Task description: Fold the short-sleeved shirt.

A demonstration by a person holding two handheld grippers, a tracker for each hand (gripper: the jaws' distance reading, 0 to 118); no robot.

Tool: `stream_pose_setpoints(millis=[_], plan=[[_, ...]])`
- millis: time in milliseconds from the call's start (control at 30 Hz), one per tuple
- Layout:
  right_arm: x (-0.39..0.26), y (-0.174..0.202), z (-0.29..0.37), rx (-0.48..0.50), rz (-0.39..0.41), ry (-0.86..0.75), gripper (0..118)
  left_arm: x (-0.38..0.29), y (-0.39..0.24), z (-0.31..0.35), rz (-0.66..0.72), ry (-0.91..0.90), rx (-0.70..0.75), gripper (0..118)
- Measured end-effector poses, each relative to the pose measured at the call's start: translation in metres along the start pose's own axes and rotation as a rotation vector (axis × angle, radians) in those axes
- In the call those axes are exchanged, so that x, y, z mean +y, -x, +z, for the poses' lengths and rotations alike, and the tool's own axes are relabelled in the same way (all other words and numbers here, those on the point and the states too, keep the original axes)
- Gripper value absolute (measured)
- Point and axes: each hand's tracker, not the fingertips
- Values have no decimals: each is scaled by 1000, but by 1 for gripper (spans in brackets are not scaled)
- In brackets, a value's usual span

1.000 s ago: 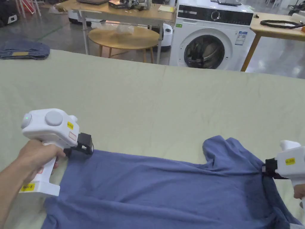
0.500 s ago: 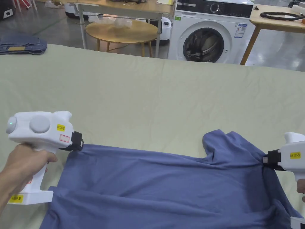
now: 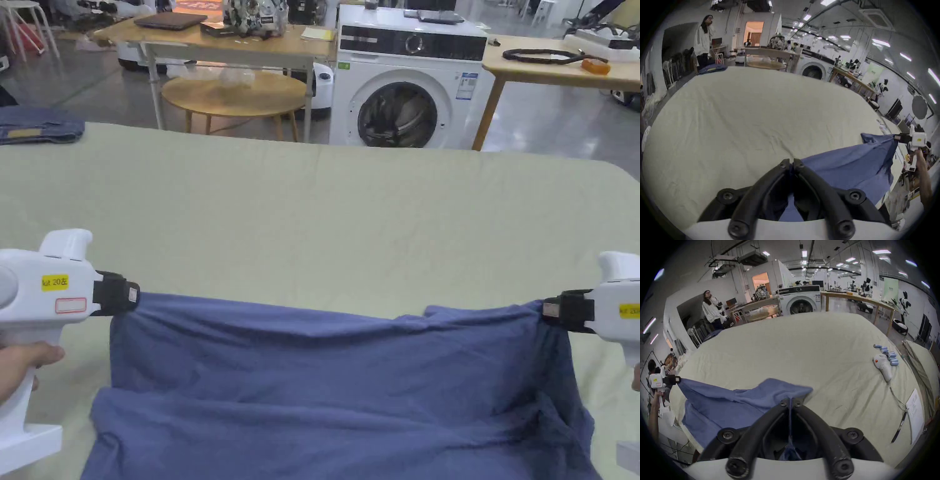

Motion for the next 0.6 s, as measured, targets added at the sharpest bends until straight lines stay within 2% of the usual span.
stream_pose_setpoints(millis=[133, 367, 600], plan=[[-16, 0, 35, 37, 13, -39, 0, -23, -5, 34, -18, -27, -1, 0], [-87, -2, 89, 61, 49, -31, 0, -85, -4, 77, 7, -41, -27, 0], [-167, -2, 102, 6, 67, 69, 0, -148, -12, 92, -93, 28, 72, 0]])
